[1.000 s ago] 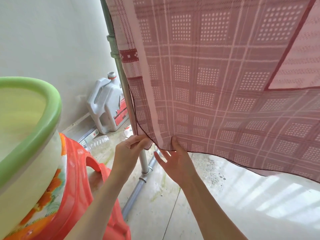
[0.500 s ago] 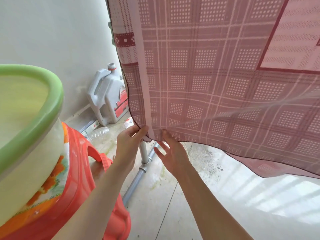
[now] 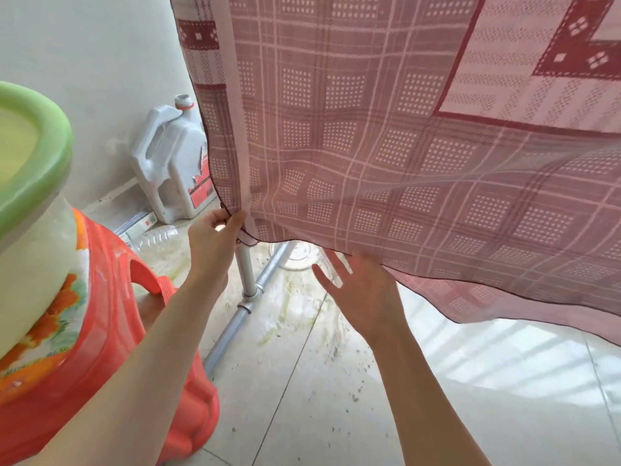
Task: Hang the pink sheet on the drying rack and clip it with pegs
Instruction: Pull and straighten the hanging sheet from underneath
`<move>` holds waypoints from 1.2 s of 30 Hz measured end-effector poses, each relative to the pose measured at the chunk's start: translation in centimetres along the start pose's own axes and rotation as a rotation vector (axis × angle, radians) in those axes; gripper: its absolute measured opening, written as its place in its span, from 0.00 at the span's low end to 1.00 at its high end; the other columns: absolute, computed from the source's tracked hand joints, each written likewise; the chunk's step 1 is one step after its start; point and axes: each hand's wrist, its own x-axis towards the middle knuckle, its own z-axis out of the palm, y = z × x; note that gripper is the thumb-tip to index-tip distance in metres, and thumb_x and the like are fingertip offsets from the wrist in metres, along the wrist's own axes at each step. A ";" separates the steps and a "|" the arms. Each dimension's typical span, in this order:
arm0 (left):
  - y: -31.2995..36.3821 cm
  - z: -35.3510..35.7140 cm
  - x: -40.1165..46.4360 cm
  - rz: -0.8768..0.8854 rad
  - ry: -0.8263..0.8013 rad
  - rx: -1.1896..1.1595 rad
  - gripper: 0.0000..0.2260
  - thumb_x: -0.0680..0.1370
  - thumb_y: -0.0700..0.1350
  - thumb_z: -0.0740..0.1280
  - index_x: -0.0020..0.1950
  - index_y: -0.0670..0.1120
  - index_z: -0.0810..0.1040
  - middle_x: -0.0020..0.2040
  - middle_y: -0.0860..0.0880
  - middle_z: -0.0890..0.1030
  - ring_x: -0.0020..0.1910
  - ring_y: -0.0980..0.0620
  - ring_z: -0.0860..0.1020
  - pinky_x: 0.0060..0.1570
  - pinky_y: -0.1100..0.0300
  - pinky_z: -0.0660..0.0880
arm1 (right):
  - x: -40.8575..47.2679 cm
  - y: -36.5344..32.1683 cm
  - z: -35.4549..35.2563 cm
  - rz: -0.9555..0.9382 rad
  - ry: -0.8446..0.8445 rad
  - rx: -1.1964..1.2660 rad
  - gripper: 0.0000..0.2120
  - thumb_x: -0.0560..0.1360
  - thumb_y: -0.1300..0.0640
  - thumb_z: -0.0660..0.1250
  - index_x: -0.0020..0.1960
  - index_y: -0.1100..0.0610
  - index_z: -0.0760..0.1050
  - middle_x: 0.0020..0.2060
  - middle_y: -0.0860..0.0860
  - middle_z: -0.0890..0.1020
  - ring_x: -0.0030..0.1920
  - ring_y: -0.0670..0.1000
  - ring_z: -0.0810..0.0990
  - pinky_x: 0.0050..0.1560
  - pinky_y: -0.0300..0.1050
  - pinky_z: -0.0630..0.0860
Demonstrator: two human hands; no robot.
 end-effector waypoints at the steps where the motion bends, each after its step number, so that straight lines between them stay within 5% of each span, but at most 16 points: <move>1: -0.1 0.2 0.1 0.007 0.009 0.001 0.07 0.75 0.38 0.66 0.37 0.44 0.76 0.36 0.42 0.77 0.36 0.47 0.77 0.52 0.46 0.75 | -0.4 -1.1 -0.5 -0.028 0.034 0.025 0.11 0.66 0.53 0.71 0.48 0.51 0.79 0.54 0.49 0.81 0.64 0.54 0.75 0.57 0.57 0.75; 3: -0.2 0.6 0.2 0.017 0.025 -0.010 0.07 0.75 0.38 0.65 0.37 0.44 0.76 0.35 0.43 0.77 0.34 0.49 0.76 0.49 0.48 0.75 | -1.4 -3.8 -1.8 -0.135 0.126 0.128 0.13 0.69 0.47 0.69 0.52 0.50 0.77 0.58 0.50 0.80 0.63 0.54 0.75 0.59 0.59 0.73; 7: -0.5 1.2 -0.1 0.001 0.026 -0.076 0.08 0.76 0.37 0.64 0.37 0.45 0.75 0.29 0.51 0.78 0.29 0.56 0.76 0.43 0.55 0.74 | -3.6 -9.3 -4.4 -0.419 0.251 0.248 0.04 0.68 0.49 0.68 0.40 0.48 0.77 0.44 0.46 0.80 0.56 0.49 0.75 0.61 0.56 0.70; 11: -0.7 0.7 -0.1 -0.019 -0.027 -0.126 0.09 0.76 0.36 0.64 0.37 0.45 0.75 0.32 0.51 0.77 0.34 0.56 0.75 0.47 0.56 0.73 | -3.4 -10.3 -6.1 -0.387 0.384 0.295 0.03 0.72 0.53 0.67 0.41 0.52 0.77 0.40 0.45 0.78 0.49 0.47 0.75 0.58 0.46 0.71; 16: -0.7 -0.7 0.1 0.028 -0.065 -0.086 0.06 0.76 0.35 0.62 0.40 0.41 0.73 0.29 0.48 0.75 0.27 0.57 0.75 0.38 0.63 0.77 | -1.7 -9.0 -7.0 -0.352 0.496 0.162 0.06 0.68 0.53 0.71 0.41 0.51 0.74 0.40 0.45 0.75 0.45 0.46 0.74 0.50 0.41 0.73; 19: -0.6 -1.4 0.3 0.054 -0.053 -0.033 0.05 0.77 0.35 0.61 0.40 0.40 0.72 0.26 0.49 0.76 0.24 0.57 0.74 0.33 0.65 0.76 | -0.3 -8.9 -7.6 -0.330 0.551 0.109 0.03 0.74 0.54 0.68 0.45 0.51 0.74 0.47 0.45 0.76 0.52 0.45 0.74 0.48 0.41 0.74; 24: -0.5 -1.8 0.6 0.065 -0.066 -0.042 0.09 0.77 0.34 0.60 0.38 0.45 0.70 0.36 0.46 0.74 0.30 0.58 0.77 0.38 0.63 0.79 | 0.9 -7.2 -8.7 -0.295 0.593 0.107 0.06 0.75 0.54 0.66 0.51 0.51 0.74 0.58 0.47 0.75 0.59 0.47 0.72 0.53 0.46 0.71; 29: -0.8 -1.9 1.1 0.103 -0.019 -0.059 0.12 0.76 0.33 0.60 0.36 0.46 0.69 0.28 0.55 0.78 0.30 0.59 0.78 0.35 0.64 0.80 | 2.2 -6.4 -9.2 -0.280 0.560 0.128 0.08 0.76 0.55 0.65 0.54 0.53 0.71 0.61 0.49 0.71 0.67 0.52 0.67 0.61 0.49 0.68; 36: -1.4 -2.1 1.2 0.072 -0.016 -0.102 0.12 0.78 0.34 0.58 0.37 0.45 0.71 0.27 0.57 0.80 0.32 0.60 0.80 0.37 0.63 0.80 | 4.3 -7.0 -8.4 -0.235 0.402 0.323 0.24 0.78 0.52 0.60 0.73 0.52 0.59 0.76 0.53 0.53 0.76 0.57 0.50 0.72 0.60 0.52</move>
